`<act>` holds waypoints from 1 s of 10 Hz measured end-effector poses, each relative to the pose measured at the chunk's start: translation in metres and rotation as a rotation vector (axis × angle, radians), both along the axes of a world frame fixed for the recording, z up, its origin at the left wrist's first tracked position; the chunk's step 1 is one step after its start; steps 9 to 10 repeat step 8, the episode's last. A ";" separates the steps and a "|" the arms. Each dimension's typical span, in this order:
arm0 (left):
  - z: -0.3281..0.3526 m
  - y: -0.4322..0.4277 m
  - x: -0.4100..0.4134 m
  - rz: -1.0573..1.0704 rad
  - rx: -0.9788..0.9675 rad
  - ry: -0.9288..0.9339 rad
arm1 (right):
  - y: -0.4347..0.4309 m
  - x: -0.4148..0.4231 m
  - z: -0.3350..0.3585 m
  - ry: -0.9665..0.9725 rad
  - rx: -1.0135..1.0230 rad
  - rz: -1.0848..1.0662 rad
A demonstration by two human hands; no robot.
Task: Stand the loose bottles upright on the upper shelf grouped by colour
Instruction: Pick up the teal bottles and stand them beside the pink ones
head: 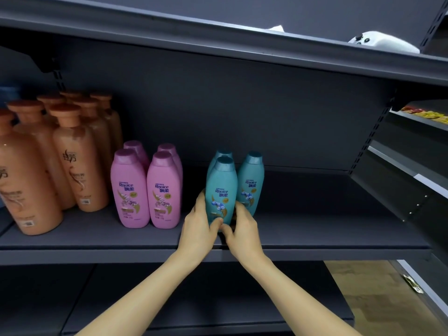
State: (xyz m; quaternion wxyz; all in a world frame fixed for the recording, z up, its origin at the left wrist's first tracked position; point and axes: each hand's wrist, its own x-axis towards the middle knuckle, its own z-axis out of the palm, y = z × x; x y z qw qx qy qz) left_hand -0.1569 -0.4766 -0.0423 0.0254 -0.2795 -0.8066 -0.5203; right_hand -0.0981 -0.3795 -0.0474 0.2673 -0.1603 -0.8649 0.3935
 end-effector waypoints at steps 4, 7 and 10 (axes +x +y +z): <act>0.002 0.000 -0.001 -0.032 -0.012 -0.037 | -0.001 -0.001 0.003 -0.041 -0.016 -0.012; 0.008 -0.010 -0.004 -0.057 -0.024 -0.053 | -0.005 0.005 0.008 -0.069 -0.001 -0.028; 0.015 -0.026 -0.006 -0.030 0.020 -0.067 | -0.005 0.011 0.010 -0.066 -0.012 -0.053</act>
